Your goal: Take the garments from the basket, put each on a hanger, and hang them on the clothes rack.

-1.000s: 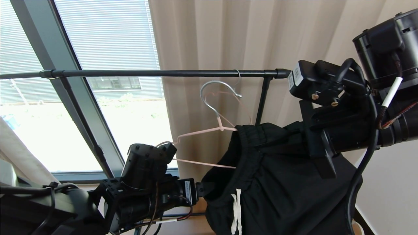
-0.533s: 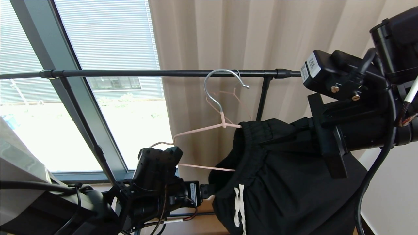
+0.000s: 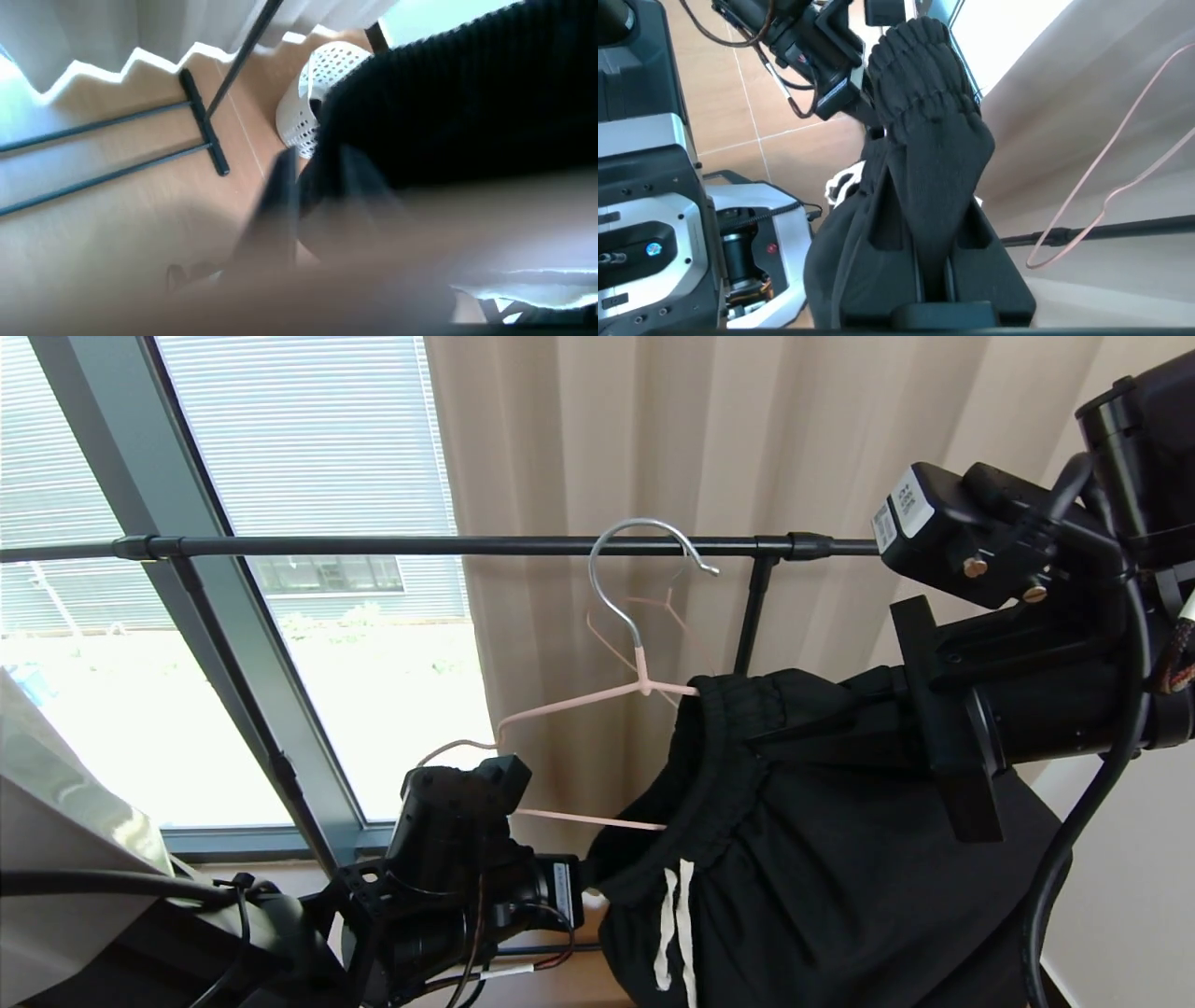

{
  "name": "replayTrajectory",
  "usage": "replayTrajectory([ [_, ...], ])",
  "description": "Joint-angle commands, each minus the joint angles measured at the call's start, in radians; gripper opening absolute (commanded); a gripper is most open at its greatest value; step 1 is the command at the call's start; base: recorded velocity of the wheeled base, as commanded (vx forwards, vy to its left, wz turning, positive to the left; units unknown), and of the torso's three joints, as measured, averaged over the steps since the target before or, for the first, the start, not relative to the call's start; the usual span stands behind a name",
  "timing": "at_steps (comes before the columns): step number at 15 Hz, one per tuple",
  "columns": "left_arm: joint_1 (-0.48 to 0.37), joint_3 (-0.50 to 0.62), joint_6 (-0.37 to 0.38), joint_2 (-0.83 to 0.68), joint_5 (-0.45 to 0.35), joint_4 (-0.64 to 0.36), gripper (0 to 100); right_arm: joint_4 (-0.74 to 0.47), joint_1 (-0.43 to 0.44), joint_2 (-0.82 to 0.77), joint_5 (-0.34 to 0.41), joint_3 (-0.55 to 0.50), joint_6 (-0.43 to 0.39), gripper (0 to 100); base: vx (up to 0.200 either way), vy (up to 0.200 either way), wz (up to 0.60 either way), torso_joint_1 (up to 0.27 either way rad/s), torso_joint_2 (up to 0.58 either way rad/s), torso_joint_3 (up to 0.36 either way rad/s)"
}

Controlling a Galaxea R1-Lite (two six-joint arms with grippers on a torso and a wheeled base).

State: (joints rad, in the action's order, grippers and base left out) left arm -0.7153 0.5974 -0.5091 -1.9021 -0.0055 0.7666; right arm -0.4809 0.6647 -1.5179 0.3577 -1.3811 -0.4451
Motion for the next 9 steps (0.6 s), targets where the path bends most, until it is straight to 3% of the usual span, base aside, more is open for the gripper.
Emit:
replayTrajectory([
  [1, -0.003, -0.036, 0.024, 0.023, 0.013, 0.025, 0, 0.001, -0.005, -0.005, -0.002, 0.000, 0.009, 0, 0.000, 0.000, 0.00, 0.000, 0.00, 0.000],
  [6, -0.004, -0.145, 0.044, 0.110, 0.012, 0.109, 0, 0.001, -0.043, -0.019, 0.000, 0.008, 0.028, 0, 0.000, 0.000, 0.00, 0.000, 0.00, 0.000],
  [9, -0.009, -0.214, 0.103, 0.127, 0.012, 0.214, 0, 0.001, -0.045, -0.024, -0.002, 0.017, 0.051, 0, 0.000, 0.000, 0.00, 0.000, 0.00, 0.000],
])
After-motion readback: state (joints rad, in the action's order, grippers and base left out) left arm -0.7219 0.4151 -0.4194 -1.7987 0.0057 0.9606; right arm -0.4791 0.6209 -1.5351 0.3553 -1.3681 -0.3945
